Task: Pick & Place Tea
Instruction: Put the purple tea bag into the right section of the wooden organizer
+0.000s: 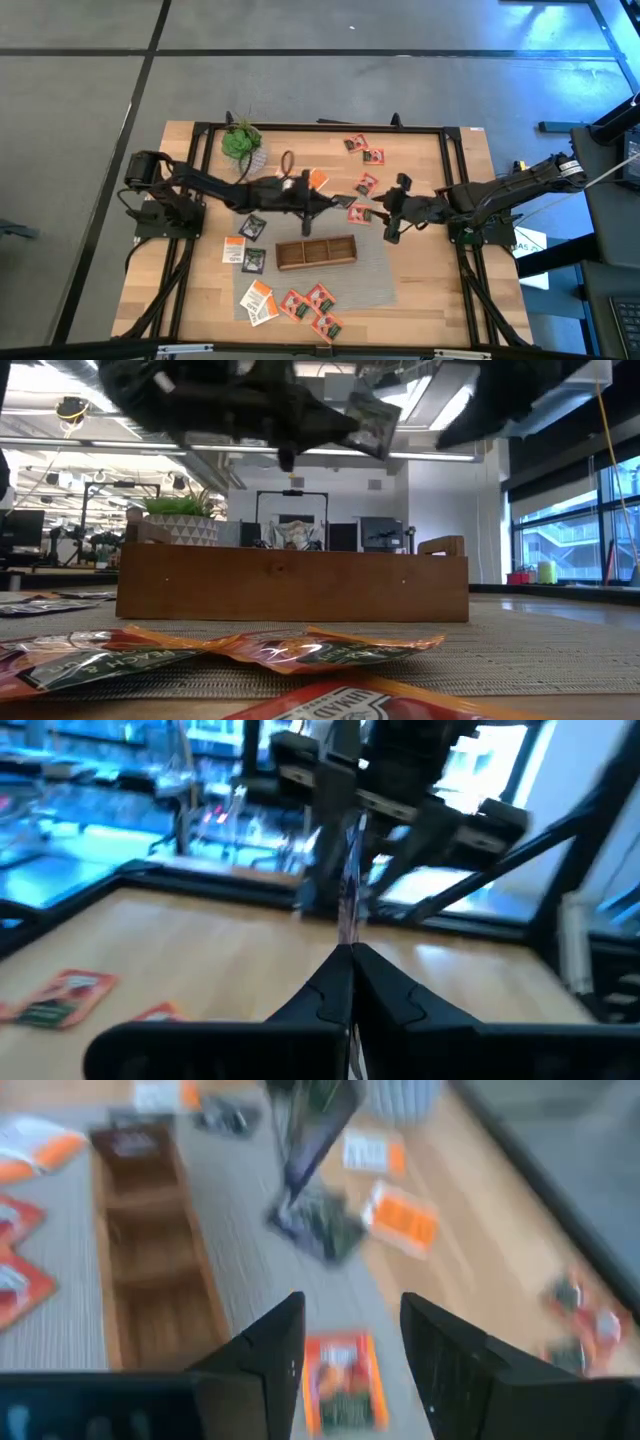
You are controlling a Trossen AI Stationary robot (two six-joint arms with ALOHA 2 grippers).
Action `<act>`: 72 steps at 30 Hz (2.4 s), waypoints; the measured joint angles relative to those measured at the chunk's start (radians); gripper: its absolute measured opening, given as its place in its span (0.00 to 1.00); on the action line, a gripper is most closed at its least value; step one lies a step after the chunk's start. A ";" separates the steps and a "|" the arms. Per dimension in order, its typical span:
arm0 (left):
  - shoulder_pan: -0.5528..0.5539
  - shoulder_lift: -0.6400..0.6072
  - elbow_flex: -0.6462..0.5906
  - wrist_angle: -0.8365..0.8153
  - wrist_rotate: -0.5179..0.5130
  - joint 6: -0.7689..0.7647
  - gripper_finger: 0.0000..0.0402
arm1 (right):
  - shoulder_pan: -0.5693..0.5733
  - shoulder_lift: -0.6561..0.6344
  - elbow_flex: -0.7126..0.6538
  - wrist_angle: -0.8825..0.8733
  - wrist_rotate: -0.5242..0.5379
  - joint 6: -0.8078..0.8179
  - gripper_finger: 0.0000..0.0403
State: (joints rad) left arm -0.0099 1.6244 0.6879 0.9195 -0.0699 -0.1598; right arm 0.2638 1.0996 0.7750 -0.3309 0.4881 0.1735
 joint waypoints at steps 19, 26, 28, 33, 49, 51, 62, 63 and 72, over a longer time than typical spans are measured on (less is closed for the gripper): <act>-0.067 0.010 -0.046 0.026 -0.045 0.139 0.01 | -0.147 0.086 0.001 0.390 -0.353 -0.194 0.41; -0.066 0.010 -0.046 0.026 -0.045 0.140 0.01 | -0.173 0.166 0.044 0.382 -0.412 -0.178 0.41; -0.066 0.010 -0.046 0.026 -0.045 0.140 0.01 | -0.175 0.183 0.067 0.361 -0.414 -0.176 0.40; -0.066 0.010 -0.046 0.026 -0.045 0.139 0.01 | -0.177 0.228 0.120 0.277 -0.413 -0.151 0.30; -0.066 0.009 -0.046 0.023 -0.052 0.141 0.03 | -0.176 0.238 0.132 0.249 -0.415 -0.150 0.02; -0.066 0.009 -0.046 0.015 -0.061 0.118 0.05 | -0.177 0.238 0.132 0.239 -0.414 -0.150 0.01; -0.059 -0.013 -0.046 -0.111 -0.119 0.165 0.20 | -0.163 0.260 0.132 0.078 -0.460 -0.044 0.01; -0.059 -0.013 -0.046 -0.112 -0.129 0.159 0.20 | -0.156 0.271 0.132 0.078 -0.465 -0.035 0.01; -0.059 -0.013 -0.046 -0.119 -0.141 0.155 0.19 | -0.125 0.406 0.132 0.092 -0.509 -0.021 0.02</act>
State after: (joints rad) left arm -0.0685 1.6112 0.6422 0.8005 -0.2111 -0.0048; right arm 0.1387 1.5053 0.9070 -0.2393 -0.0205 0.1526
